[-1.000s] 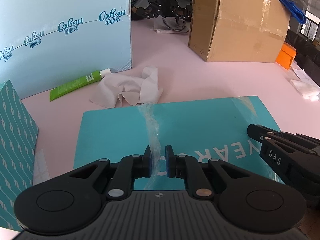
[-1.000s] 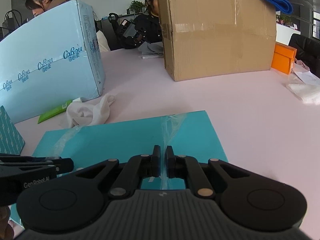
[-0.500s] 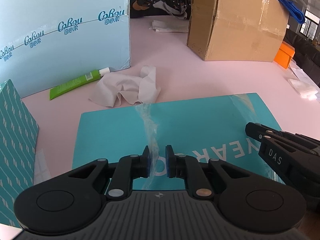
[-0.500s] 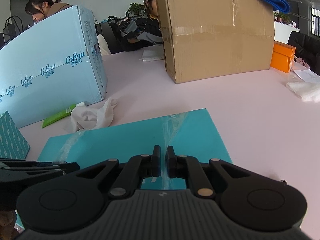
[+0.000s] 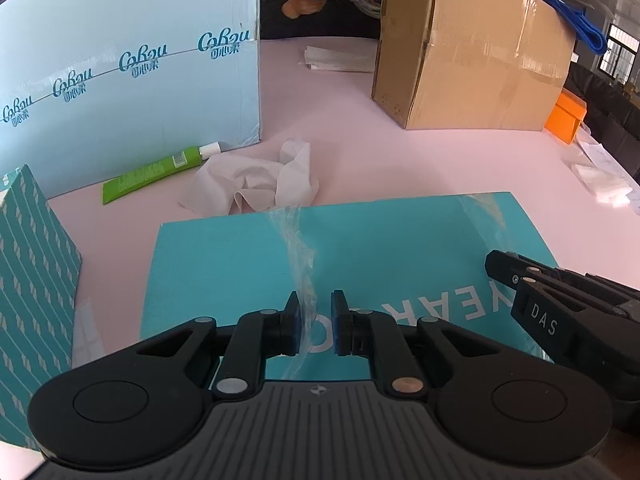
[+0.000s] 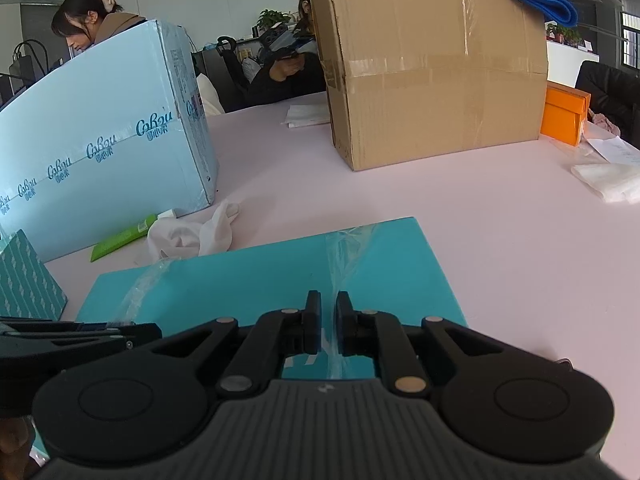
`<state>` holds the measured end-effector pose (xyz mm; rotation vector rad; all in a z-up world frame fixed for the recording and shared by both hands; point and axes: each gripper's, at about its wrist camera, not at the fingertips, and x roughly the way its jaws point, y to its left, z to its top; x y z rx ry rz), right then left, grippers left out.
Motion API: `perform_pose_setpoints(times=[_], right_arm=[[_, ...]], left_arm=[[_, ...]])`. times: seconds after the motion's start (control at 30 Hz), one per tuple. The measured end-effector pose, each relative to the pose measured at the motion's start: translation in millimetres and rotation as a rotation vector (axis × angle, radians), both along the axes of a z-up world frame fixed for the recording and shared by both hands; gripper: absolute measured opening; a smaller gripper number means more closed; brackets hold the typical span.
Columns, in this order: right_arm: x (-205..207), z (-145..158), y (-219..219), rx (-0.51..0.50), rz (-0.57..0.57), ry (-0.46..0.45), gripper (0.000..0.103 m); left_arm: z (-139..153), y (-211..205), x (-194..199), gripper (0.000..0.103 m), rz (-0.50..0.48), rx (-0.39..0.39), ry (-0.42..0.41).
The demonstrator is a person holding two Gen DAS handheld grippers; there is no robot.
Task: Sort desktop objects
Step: 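Lift the teal bag off the desk with both tools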
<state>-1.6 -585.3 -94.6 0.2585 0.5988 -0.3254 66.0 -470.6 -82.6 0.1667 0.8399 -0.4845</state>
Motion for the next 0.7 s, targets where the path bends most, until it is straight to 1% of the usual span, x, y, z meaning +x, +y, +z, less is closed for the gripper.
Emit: perform_pose_setpoints(times=[0.7], right_arm=[[-6.7,21.8,-6.5,0.010,-0.025,-0.066,0.013]], left_arm=[[33.7,-7.6,-7.9,0.010,-0.017,-0.021,-0.059]])
